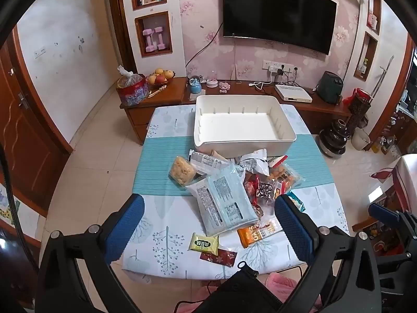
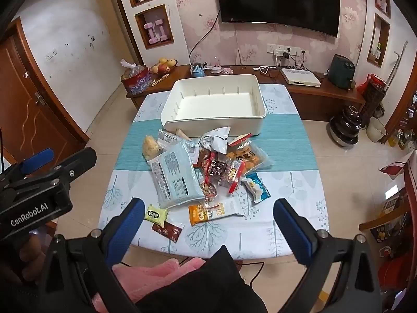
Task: Organize snacks
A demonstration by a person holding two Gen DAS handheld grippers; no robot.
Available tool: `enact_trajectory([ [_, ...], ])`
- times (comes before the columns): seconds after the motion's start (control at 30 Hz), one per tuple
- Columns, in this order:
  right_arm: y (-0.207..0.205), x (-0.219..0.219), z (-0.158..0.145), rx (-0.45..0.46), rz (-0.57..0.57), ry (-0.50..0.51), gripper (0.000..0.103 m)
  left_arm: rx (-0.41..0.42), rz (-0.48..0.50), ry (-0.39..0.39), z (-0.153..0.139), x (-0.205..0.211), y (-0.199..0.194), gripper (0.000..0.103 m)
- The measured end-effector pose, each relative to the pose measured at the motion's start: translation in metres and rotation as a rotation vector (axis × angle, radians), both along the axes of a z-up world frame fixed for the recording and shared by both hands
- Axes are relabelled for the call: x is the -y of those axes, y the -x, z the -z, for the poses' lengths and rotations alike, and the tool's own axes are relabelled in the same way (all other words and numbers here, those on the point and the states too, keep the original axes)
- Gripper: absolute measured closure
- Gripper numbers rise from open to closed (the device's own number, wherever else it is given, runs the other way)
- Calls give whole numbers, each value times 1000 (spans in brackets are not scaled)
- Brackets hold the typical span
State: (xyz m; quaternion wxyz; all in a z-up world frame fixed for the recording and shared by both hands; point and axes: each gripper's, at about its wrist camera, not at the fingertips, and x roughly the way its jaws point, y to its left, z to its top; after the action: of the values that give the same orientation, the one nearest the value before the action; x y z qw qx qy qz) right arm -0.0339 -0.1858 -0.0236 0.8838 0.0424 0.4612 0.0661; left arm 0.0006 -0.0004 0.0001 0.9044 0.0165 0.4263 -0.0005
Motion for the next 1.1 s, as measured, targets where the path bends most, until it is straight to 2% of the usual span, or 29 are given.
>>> enact_trajectory([
  [0.43, -15, 1, 0, -11, 0, 1, 3, 2, -6, 9, 0, 1, -2, 3],
  [0.73, -29, 3, 13, -24, 12, 4, 3, 0, -4, 10, 3, 2, -5, 3],
  [1.1, -28, 3, 11, -31, 26, 4, 3, -6, 0, 14, 7, 4, -11, 3],
])
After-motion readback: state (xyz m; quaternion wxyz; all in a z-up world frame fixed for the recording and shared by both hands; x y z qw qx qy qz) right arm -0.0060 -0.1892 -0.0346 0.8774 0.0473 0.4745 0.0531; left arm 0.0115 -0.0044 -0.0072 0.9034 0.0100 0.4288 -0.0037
